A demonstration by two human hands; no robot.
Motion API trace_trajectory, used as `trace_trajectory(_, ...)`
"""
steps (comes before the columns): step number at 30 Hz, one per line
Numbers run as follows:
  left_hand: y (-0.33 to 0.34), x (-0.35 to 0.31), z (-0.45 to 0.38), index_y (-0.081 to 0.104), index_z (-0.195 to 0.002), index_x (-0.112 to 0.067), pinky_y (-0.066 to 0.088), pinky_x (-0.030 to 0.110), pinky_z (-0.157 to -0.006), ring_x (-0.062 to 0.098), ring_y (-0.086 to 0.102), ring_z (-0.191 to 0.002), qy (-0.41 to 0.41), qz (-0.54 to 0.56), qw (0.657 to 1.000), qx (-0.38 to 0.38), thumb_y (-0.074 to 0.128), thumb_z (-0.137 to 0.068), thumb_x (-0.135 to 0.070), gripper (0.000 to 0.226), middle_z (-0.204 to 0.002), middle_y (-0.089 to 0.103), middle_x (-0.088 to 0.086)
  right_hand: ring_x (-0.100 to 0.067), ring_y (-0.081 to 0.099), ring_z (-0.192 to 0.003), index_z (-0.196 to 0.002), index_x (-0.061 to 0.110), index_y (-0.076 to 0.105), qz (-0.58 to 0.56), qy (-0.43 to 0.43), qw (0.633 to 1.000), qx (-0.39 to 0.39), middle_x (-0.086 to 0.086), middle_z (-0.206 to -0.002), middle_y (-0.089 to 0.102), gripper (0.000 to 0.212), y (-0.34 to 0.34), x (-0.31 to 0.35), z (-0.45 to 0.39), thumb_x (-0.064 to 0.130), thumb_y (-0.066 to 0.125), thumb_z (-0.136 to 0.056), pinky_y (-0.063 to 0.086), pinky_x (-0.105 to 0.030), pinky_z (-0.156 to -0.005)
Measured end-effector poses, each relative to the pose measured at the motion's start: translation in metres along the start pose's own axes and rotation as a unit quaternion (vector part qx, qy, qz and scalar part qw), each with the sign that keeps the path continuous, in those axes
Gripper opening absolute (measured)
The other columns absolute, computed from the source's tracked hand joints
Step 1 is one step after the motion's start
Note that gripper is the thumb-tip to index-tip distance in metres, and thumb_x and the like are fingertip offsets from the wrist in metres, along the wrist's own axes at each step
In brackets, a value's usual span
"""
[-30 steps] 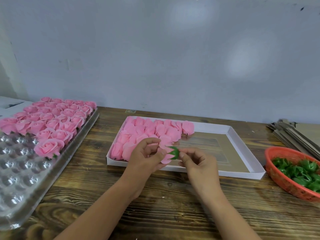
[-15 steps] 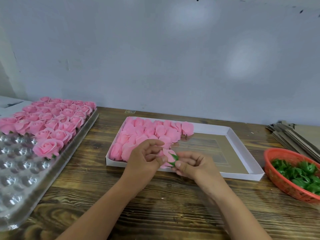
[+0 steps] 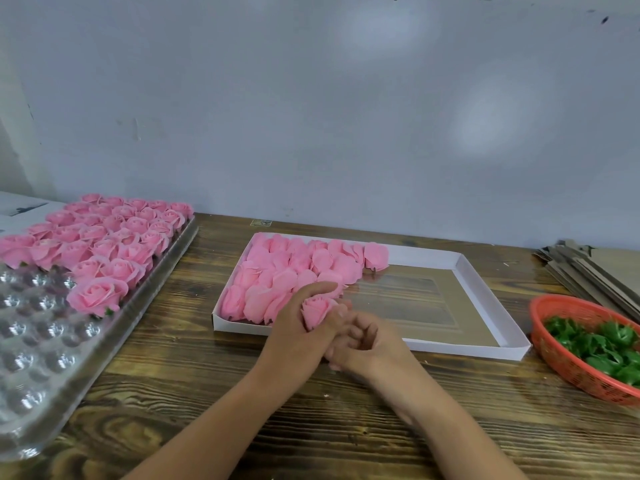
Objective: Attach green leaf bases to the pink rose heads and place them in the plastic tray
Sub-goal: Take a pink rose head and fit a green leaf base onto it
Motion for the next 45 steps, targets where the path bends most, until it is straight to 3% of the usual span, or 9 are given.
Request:
trace_trajectory(5, 0.017, -0.007, 0.007, 0.067, -0.114, -0.039, 0.058, 0.021, -0.078, 0.007, 0.069, -0.108, -0.026, 0.075, 0.990, 0.115, 0.065, -0.094, -0.032, 0.022, -0.114, 0.074, -0.011, -0.021, 0.066, -0.099, -0.111, 0.009, 0.072, -0.090, 0.057, 0.989, 0.107, -0.013, -0.103, 0.069, 0.025, 0.007, -0.002, 0.005, 0.014, 0.072, -0.086, 0.056, -0.027, -0.082)
trace_trajectory(10, 0.012, -0.009, 0.004, 0.068, -0.110, -0.048, 0.058, 0.033, -0.090, 0.009, 0.067, -0.112, -0.006, 0.073, 0.993, 0.095, 0.069, -0.079, -0.056, 0.032, -0.118, 0.072, -0.011, -0.013, 0.063, -0.088, -0.101, 0.024, 0.076, 0.013, 0.020, 0.997, 0.074, 0.000, -0.091, 0.072, 0.022, 0.004, 0.001, 0.004, 0.016, 0.075, -0.081, 0.052, -0.028, -0.079)
trace_trajectory(17, 0.012, -0.014, 0.005, 0.079, -0.094, -0.036, 0.054, 0.016, -0.081, 0.006, 0.070, -0.102, 0.013, 0.036, 0.992, 0.124, 0.075, -0.084, -0.036, 0.011, -0.107, 0.076, -0.012, -0.018, 0.071, -0.097, -0.104, 0.023, 0.075, 0.028, -0.016, 0.998, 0.049, -0.005, -0.100, 0.076, 0.033, 0.010, 0.004, 0.004, -0.003, 0.070, -0.084, 0.058, -0.033, -0.087)
trace_trajectory(21, 0.015, -0.012, 0.005, 0.067, -0.110, -0.048, 0.053, 0.011, -0.079, 0.004, 0.065, -0.110, 0.012, 0.011, 0.989, 0.146, 0.083, -0.076, -0.037, 0.039, -0.113, 0.070, -0.019, -0.019, 0.069, -0.107, -0.115, 0.030, 0.070, 0.020, -0.015, 0.999, 0.019, -0.003, -0.111, 0.074, 0.046, 0.005, 0.006, 0.002, -0.003, 0.070, -0.083, 0.059, -0.037, -0.088)
trace_trajectory(26, 0.003, -0.015, 0.001, 0.075, -0.108, -0.033, 0.058, 0.036, -0.092, 0.018, 0.067, -0.114, 0.020, 0.100, 0.991, 0.087, 0.075, -0.079, -0.056, 0.038, -0.121, 0.071, -0.005, -0.019, 0.071, -0.081, -0.103, 0.029, 0.073, 0.066, -0.027, 0.997, 0.001, -0.005, -0.086, 0.076, 0.027, 0.002, 0.010, 0.005, 0.007, 0.072, -0.087, 0.057, -0.024, -0.068)
trace_trajectory(30, 0.011, -0.014, 0.006, 0.079, -0.100, -0.017, 0.058, 0.040, -0.062, 0.034, 0.069, -0.067, 0.001, 0.069, 0.989, 0.133, 0.067, -0.091, -0.044, 0.030, -0.090, 0.075, 0.014, -0.016, 0.071, -0.077, -0.102, 0.039, 0.071, 0.113, -0.038, 0.993, 0.027, -0.002, -0.085, 0.075, 0.036, 0.009, 0.010, 0.004, 0.006, 0.070, -0.087, 0.055, -0.021, -0.062)
trace_trajectory(33, 0.014, -0.011, 0.007, 0.078, -0.102, -0.018, 0.051, 0.029, -0.049, 0.021, 0.058, -0.050, -0.027, 0.064, 0.985, 0.160, 0.069, -0.091, -0.041, 0.028, -0.083, 0.075, 0.012, -0.015, 0.072, -0.076, -0.106, 0.038, 0.071, 0.109, -0.038, 0.993, 0.034, -0.003, -0.084, 0.076, 0.036, 0.012, 0.008, 0.005, 0.007, 0.069, -0.088, 0.054, -0.021, -0.060)
trace_trajectory(40, 0.014, -0.003, 0.007, 0.071, -0.112, -0.037, 0.056, 0.023, -0.066, 0.002, 0.061, -0.062, -0.050, 0.007, 0.988, 0.146, 0.083, -0.082, -0.027, 0.033, -0.094, 0.074, -0.013, -0.015, 0.070, -0.074, -0.109, 0.022, 0.071, 0.070, -0.042, 0.997, -0.004, -0.007, -0.086, 0.076, 0.034, 0.004, 0.007, 0.003, -0.002, 0.063, -0.088, 0.053, -0.021, -0.057)
trace_trajectory(45, 0.009, -0.010, 0.003, 0.062, -0.122, -0.046, 0.057, 0.022, -0.085, 0.003, 0.066, -0.109, -0.009, 0.036, 0.991, 0.127, 0.078, -0.074, -0.050, 0.050, -0.122, 0.067, -0.018, -0.016, 0.068, -0.072, -0.110, 0.020, 0.071, 0.078, -0.044, 0.996, -0.019, -0.005, -0.085, 0.075, 0.026, 0.000, 0.009, 0.003, 0.003, 0.067, -0.090, 0.052, -0.023, -0.058)
Point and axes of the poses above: each hand's wrist, its own z-axis away from the middle knuckle, its own y-axis out of the palm, x = y × z, the point moved 8 cm from there along -z, towards the middle knuckle
